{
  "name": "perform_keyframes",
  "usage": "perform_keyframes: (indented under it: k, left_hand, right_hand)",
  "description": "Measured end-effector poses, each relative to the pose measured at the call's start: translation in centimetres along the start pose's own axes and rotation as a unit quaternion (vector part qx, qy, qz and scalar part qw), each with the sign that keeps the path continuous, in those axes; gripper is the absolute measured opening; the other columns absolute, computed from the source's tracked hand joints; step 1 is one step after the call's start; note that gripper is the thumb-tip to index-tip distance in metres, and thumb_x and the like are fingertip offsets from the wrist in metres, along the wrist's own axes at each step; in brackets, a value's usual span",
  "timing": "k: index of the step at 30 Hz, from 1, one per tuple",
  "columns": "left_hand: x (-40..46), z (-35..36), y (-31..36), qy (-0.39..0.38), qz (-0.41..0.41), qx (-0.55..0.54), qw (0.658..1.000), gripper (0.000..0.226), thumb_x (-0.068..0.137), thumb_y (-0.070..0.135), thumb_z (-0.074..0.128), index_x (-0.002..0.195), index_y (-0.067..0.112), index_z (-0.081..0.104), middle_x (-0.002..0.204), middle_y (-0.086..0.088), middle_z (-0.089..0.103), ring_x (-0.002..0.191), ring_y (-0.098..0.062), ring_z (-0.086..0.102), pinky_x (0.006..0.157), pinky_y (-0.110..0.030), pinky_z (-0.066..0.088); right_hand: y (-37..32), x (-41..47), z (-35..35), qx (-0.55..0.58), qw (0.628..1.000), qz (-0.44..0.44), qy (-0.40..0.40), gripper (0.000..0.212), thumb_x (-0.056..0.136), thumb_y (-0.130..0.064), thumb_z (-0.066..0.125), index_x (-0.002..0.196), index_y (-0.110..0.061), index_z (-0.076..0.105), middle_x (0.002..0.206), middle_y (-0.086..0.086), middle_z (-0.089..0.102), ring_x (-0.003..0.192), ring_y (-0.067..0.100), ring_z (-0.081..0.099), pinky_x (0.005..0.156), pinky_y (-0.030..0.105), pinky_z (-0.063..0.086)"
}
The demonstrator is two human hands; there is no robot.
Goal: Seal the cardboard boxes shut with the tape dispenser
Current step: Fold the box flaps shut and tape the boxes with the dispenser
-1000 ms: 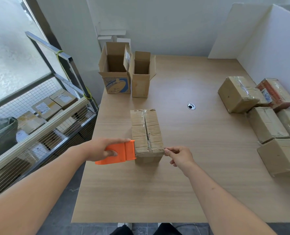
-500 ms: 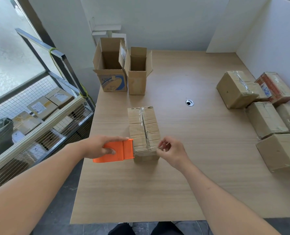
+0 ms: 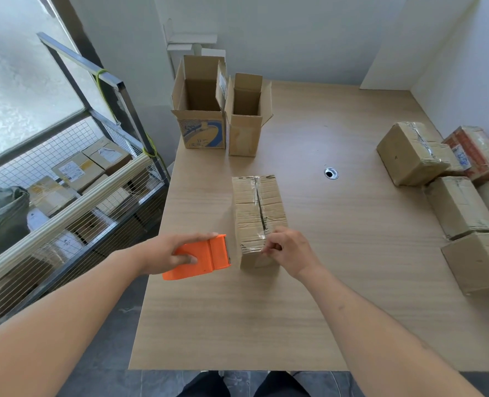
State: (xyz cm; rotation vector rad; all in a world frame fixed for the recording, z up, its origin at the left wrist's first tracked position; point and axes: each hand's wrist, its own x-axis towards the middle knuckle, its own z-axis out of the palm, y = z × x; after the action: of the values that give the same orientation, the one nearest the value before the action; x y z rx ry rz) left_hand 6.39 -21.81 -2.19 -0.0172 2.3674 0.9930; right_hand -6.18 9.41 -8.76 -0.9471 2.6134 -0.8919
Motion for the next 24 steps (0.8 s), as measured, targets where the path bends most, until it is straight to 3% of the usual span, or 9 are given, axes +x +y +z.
perform_keyframes:
  k: [2, 5, 7, 10, 11, 13, 15, 20, 24]
  left_hand:
    - [-1.0, -0.6, -0.6, -0.008, -0.018, 0.001, 1.000, 0.067, 0.100, 0.027, 0.064, 0.141, 0.070, 0.032, 0.135, 0.038, 0.039, 0.127, -0.006, 0.044, 0.098, -0.023, 0.037]
    - [-1.2, -0.9, -0.3, 0.007, -0.034, 0.045, 0.998, 0.068, 0.099, 0.031, 0.063, 0.141, 0.072, 0.028, 0.138, 0.025, 0.044, 0.122, -0.012, 0.048, 0.096, -0.027, 0.039]
    - [-0.2, -0.3, 0.9, 0.030, -0.043, 0.114, 0.992, 0.069, 0.097, 0.035, 0.062, 0.144, 0.069, 0.024, 0.142, 0.017, 0.049, 0.122, -0.017, 0.051, 0.097, -0.031, 0.043]
    - [1.7, 1.7, 2.9, 0.063, -0.053, 0.230, 0.970, 0.069, 0.092, 0.047, 0.057, 0.149, 0.061, 0.021, 0.143, 0.007, 0.056, 0.125, -0.024, 0.055, 0.100, -0.038, 0.047]
    - [2.2, 2.4, 3.5, 0.072, -0.061, 0.251, 0.963, 0.068, 0.092, 0.049, 0.056, 0.151, 0.058, 0.023, 0.142, 0.005, 0.057, 0.126, -0.026, 0.055, 0.100, -0.039, 0.048]
    - [3.0, 3.3, 4.9, 0.082, -0.081, 0.252, 0.961, 0.065, 0.093, 0.047, 0.057, 0.152, 0.050, 0.030, 0.141, 0.003, 0.058, 0.127, -0.027, 0.055, 0.099, -0.038, 0.048]
    - [3.6, 3.9, 6.5, 0.096, -0.097, 0.237, 0.962, 0.057, 0.092, 0.041, 0.057, 0.147, 0.044, 0.042, 0.136, 0.003, 0.061, 0.125, -0.027, 0.056, 0.096, -0.038, 0.049]
    - [4.8, 4.9, 9.5, 0.127, -0.139, 0.263, 0.946, 0.029, 0.087, 0.036, 0.057, 0.114, 0.027, 0.062, 0.112, 0.000, 0.067, 0.110, -0.029, 0.064, 0.075, -0.033, 0.043]
    - [5.8, 5.2, 10.6, 0.139, -0.159, 0.289, 0.934, 0.022, 0.086, 0.032, 0.060, 0.105, 0.023, 0.066, 0.109, -0.002, 0.070, 0.104, -0.027, 0.068, 0.071, -0.031, 0.042]
  right_hand:
    - [-0.1, 0.0, 0.1, 0.000, 1.000, 0.006, 0.009, 0.027, 0.072, -0.004, 0.084, 0.067, -0.025, 0.066, 0.071, -0.020, 0.050, 0.066, -0.006, 0.049, 0.061, 0.028, 0.043]
    - [-0.7, 0.0, 0.3, -0.022, 1.000, 0.013, 0.000, 0.025, 0.072, -0.007, 0.074, 0.073, -0.027, 0.060, 0.077, -0.016, 0.050, 0.072, 0.003, 0.049, 0.067, 0.033, 0.049]
    - [-2.0, -0.2, 0.5, -0.048, 0.998, 0.028, -0.032, 0.015, 0.075, -0.027, 0.066, 0.081, -0.029, 0.052, 0.086, -0.013, 0.047, 0.085, 0.014, 0.048, 0.078, 0.035, 0.048]
    - [-3.9, 0.3, 1.3, -0.133, 0.982, 0.117, -0.068, 0.052, 0.073, -0.078, 0.054, 0.092, -0.030, 0.048, 0.103, -0.007, 0.049, 0.101, 0.020, 0.043, 0.093, 0.035, 0.041]
    - [-4.5, 0.6, 1.7, -0.165, 0.973, 0.142, -0.076, 0.064, 0.073, -0.086, 0.050, 0.100, -0.029, 0.051, 0.110, -0.005, 0.050, 0.106, 0.022, 0.044, 0.097, 0.036, 0.039]
    - [-5.6, 1.2, 2.5, -0.207, 0.960, 0.173, -0.076, 0.077, 0.076, -0.088, 0.047, 0.120, -0.025, 0.051, 0.125, 0.001, 0.051, 0.118, 0.027, 0.044, 0.103, 0.040, 0.038]
    - [-6.3, 1.5, 3.1, -0.216, 0.953, 0.203, -0.062, 0.076, 0.079, -0.081, 0.049, 0.129, -0.023, 0.049, 0.132, 0.005, 0.049, 0.124, 0.029, 0.042, 0.106, 0.042, 0.035]
    - [-7.3, 2.1, 3.7, -0.217, 0.946, 0.235, -0.052, 0.066, 0.078, -0.071, 0.052, 0.122, -0.021, 0.050, 0.127, 0.007, 0.049, 0.121, 0.031, 0.041, 0.103, 0.043, 0.034]
    - [-7.2, 2.0, 3.6, -0.226, 0.944, 0.230, -0.070, 0.063, 0.083, -0.068, 0.053, 0.123, -0.020, 0.049, 0.129, 0.009, 0.047, 0.123, 0.031, 0.040, 0.103, 0.043, 0.033]
